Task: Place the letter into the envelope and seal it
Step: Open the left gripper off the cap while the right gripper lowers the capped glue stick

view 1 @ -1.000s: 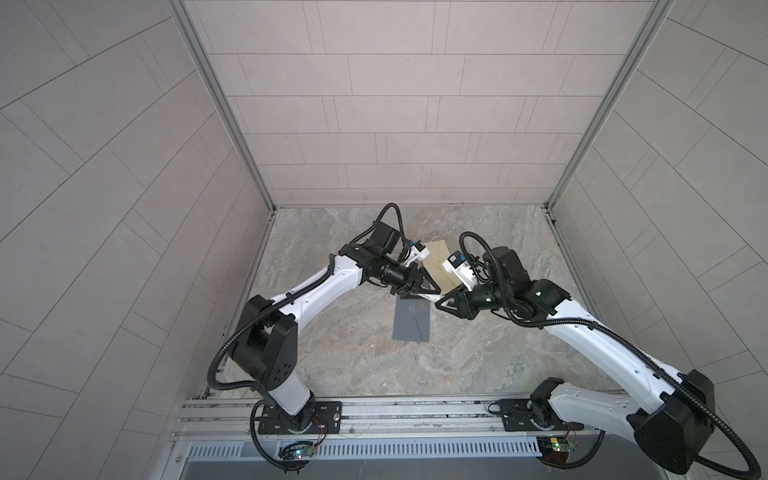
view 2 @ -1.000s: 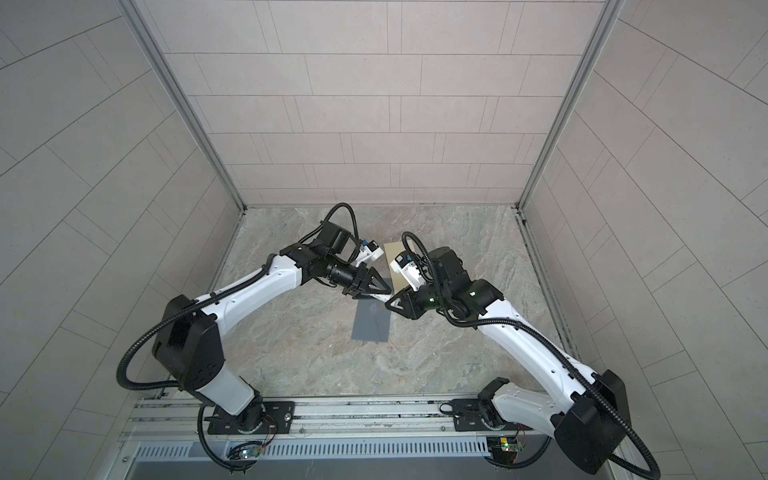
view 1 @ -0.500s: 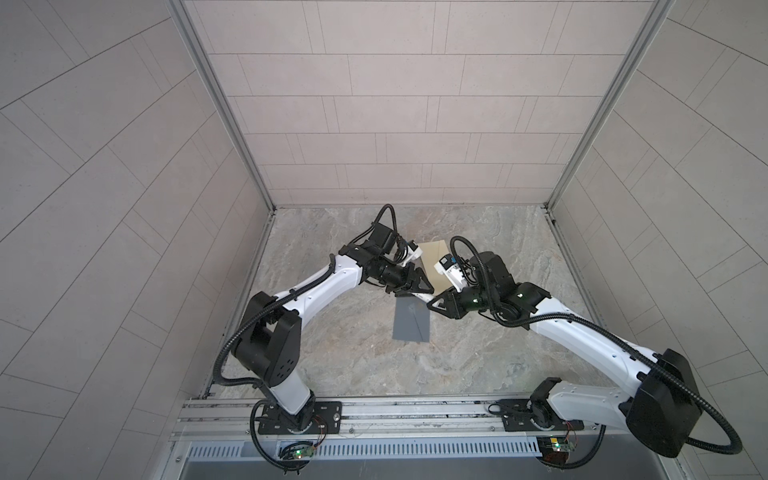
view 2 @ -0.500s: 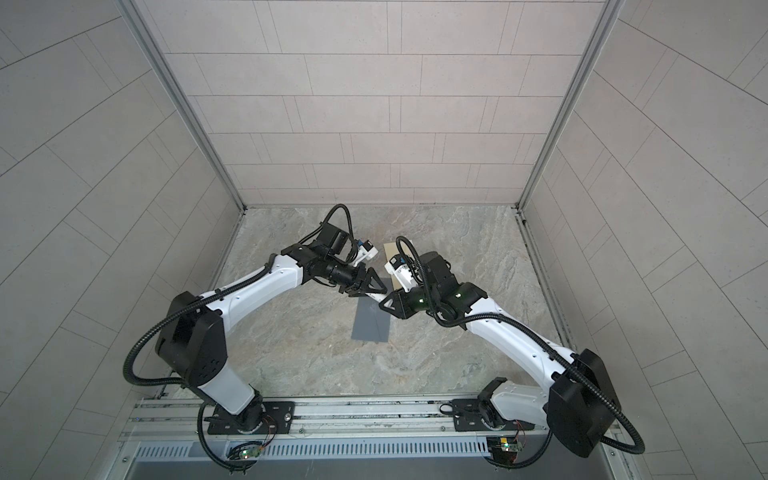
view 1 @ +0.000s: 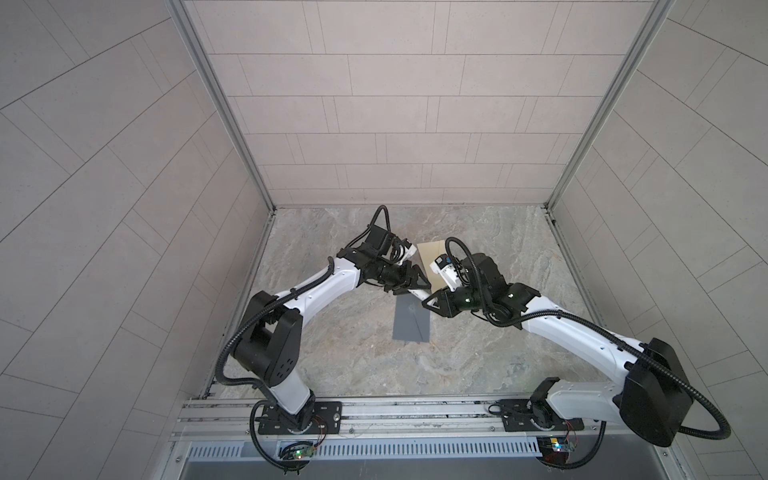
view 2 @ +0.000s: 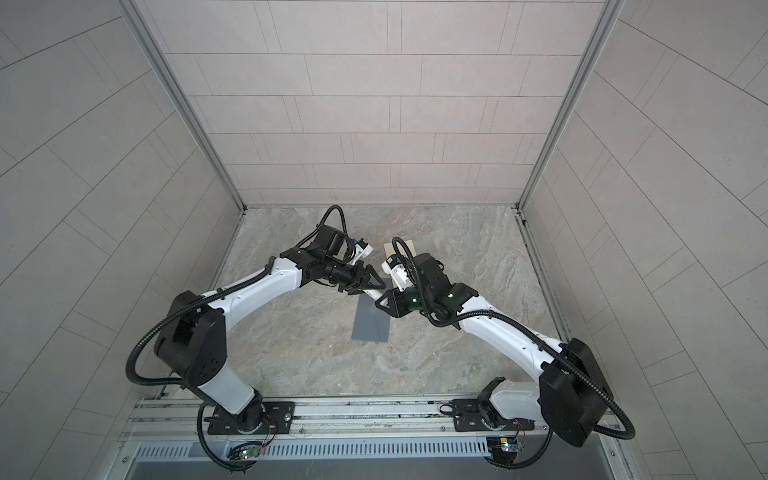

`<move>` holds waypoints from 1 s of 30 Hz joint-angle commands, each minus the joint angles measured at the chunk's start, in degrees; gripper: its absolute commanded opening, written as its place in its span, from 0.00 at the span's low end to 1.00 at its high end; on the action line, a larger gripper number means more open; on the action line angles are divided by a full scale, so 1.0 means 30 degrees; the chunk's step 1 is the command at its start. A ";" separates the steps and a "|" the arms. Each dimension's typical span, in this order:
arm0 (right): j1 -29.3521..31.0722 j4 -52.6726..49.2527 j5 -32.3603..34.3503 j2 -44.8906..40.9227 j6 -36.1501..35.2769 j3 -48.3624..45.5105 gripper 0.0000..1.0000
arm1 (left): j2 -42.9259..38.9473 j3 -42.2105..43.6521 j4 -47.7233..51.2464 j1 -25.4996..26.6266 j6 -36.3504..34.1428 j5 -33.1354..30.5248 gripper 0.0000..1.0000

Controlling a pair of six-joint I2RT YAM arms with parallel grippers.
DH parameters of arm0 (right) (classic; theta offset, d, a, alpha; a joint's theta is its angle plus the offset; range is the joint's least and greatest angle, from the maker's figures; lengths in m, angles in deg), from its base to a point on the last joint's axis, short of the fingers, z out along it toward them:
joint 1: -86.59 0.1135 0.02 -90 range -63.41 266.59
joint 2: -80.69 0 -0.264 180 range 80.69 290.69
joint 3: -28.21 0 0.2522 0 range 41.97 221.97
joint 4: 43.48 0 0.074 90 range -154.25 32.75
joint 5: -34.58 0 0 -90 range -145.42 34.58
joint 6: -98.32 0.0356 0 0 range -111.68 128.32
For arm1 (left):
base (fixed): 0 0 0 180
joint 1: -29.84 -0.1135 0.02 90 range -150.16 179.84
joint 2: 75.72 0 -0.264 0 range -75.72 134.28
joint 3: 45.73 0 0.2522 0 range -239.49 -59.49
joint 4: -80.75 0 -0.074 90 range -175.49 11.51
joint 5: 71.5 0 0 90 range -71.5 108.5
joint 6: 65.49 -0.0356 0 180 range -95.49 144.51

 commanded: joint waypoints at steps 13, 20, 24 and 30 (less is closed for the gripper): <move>-0.2275 0.0687 0.7075 -0.1329 0.1194 -0.2325 0.00 | -0.2586 0.3890 -0.3836 -0.3563 0.4650 -0.2443 0.71; -0.2242 0.2158 0.7931 0.2310 0.2299 -0.1431 0.00 | -0.4035 0.3139 0.2271 -0.4403 0.1840 -1.0357 0.71; -0.2169 0.3127 0.8167 0.4237 0.2851 -0.1063 0.00 | -0.4277 0.3768 0.2385 -0.5073 0.1840 -1.0131 0.71; -0.1256 0.2884 0.8429 0.6456 0.3098 -0.0426 0.00 | -0.4356 0.4461 0.2374 -0.5180 0.1880 -0.9706 0.71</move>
